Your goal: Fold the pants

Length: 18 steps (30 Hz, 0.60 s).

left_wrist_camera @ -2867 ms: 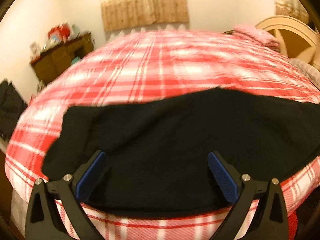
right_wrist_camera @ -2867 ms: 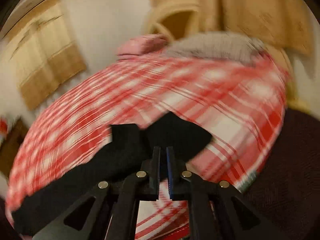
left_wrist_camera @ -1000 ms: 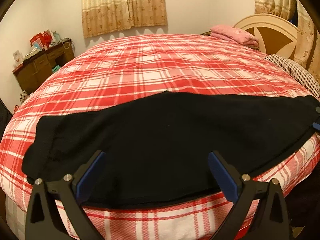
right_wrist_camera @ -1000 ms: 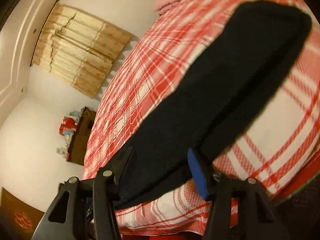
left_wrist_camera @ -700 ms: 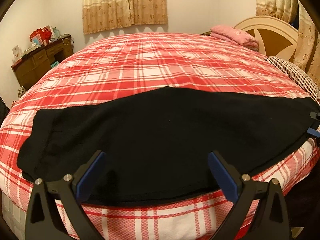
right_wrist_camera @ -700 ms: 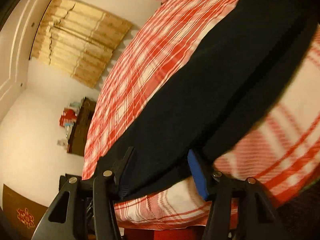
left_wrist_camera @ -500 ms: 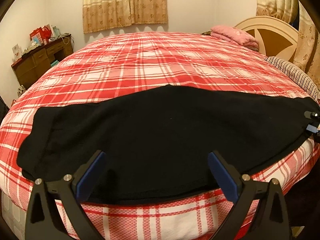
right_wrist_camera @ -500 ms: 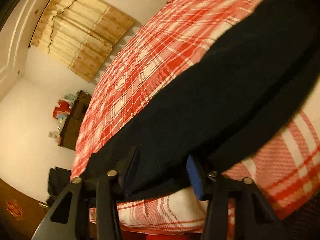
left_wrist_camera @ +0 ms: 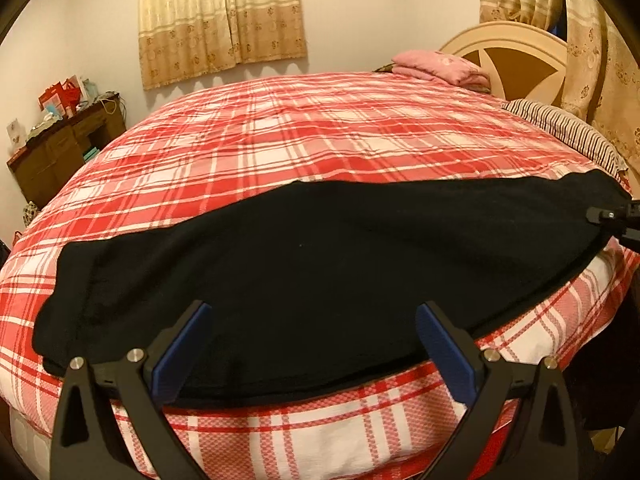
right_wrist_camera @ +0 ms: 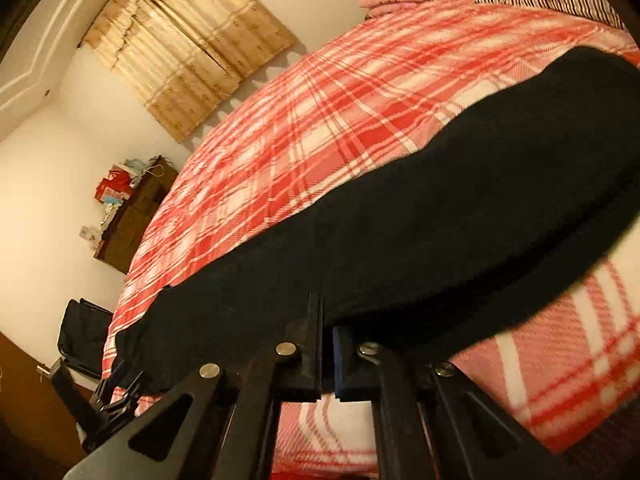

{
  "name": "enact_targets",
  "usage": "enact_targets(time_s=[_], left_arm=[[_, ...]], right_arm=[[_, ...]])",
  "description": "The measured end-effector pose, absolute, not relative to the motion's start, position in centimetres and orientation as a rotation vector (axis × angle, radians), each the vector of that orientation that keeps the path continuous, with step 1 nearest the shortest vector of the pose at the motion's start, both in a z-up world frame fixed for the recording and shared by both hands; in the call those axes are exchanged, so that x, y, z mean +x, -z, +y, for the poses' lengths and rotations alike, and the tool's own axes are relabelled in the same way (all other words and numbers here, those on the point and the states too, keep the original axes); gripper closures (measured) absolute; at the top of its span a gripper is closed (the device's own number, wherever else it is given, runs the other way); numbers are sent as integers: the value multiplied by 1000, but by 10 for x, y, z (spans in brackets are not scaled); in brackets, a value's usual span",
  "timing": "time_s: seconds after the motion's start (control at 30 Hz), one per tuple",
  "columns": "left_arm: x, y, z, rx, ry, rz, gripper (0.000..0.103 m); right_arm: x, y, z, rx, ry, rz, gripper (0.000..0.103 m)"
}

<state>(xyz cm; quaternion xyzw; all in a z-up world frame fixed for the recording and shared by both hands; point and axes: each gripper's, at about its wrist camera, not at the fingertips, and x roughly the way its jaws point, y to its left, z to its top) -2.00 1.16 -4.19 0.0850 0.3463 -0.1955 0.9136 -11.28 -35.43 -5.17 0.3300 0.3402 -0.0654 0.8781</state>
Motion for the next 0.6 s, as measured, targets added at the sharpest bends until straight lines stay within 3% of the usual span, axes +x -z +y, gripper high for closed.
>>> enact_targets(time_s=[0.3, 0.5, 0.6], left_arm=[[-23, 39, 4, 190, 421, 708, 0], [-22, 39, -4, 183, 441, 724, 0], [-21, 37, -8, 186, 454, 718, 0]], right_arm=[[-127, 82, -356, 718, 152, 739, 99], [-143, 74, -373, 833, 112, 798, 96], [-171, 55, -382, 824, 125, 721, 96]])
